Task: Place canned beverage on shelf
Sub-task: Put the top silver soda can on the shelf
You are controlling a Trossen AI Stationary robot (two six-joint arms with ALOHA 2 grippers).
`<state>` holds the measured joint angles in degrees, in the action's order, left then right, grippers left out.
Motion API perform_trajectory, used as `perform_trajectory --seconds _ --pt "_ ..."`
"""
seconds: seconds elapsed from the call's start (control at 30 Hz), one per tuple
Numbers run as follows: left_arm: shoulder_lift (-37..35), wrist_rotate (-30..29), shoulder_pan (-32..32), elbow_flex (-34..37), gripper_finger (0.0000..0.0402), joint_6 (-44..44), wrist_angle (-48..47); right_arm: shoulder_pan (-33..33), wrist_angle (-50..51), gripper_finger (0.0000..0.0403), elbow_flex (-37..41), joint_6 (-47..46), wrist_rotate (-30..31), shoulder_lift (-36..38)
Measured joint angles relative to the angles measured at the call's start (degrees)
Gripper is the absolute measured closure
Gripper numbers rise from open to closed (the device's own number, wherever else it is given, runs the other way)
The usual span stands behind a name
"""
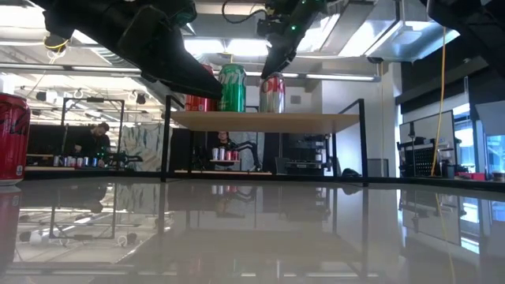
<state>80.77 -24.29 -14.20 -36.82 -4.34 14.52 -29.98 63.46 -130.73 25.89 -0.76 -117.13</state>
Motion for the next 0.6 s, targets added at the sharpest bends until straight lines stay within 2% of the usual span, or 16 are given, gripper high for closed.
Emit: perform_trajectory --seconds 0.13,0.4,0.5,0.6 --pt "0.0 0.0 0.02 0.0 0.0043 0.27 0.0 0.01 4.23 0.0061 -2.84 -0.03 0.09 2.06" --pt "0.0 -0.02 0.03 0.0 0.0043 0.95 0.0 -0.04 13.43 0.0063 -2.72 -4.61 -3.35 5.26" --pt "0.0 -0.02 0.03 0.0 0.0043 0.97 0.0 -0.04 14.32 0.0082 0.21 -5.21 -3.06 5.54" --pt "0.0 -0.02 0.04 0.0 0.0043 0.98 -0.17 -0.06 14.07 0.0115 4.53 -6.14 0.05 6.26"
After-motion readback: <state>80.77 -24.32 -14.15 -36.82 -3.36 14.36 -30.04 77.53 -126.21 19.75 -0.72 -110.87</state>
